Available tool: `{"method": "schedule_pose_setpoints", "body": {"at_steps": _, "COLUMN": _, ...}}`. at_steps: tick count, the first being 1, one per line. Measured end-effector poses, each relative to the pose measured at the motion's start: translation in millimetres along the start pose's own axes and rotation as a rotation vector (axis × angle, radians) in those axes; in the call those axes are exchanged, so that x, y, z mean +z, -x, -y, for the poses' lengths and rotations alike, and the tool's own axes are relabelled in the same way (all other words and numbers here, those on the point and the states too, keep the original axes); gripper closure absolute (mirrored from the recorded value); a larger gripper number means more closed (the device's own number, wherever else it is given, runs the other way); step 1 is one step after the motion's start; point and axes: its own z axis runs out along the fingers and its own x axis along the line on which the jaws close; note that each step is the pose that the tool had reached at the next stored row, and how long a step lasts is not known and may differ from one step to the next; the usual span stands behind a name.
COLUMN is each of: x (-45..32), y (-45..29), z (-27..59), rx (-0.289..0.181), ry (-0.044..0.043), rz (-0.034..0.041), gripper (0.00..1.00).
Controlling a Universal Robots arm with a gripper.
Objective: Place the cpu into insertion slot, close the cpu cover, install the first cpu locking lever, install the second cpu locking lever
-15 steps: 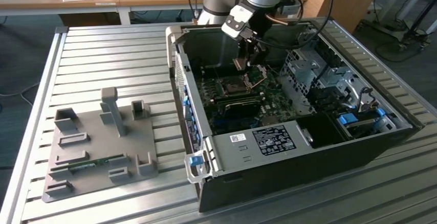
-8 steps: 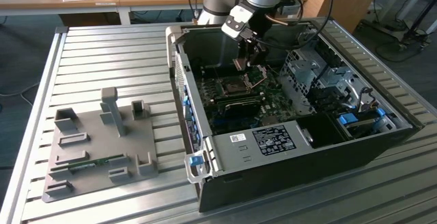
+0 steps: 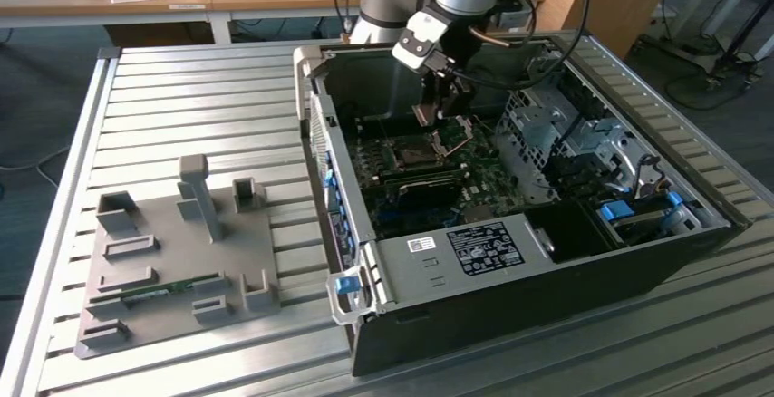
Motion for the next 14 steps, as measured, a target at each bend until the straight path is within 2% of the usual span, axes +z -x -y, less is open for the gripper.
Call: {"method": "schedule_pose_setpoints", "body": {"at_steps": 14, "x": 8.0, "y": 0.3, "z": 0.2, "rx": 0.0, "ry": 0.002, "rz": -0.0002, "gripper": 0.46}}
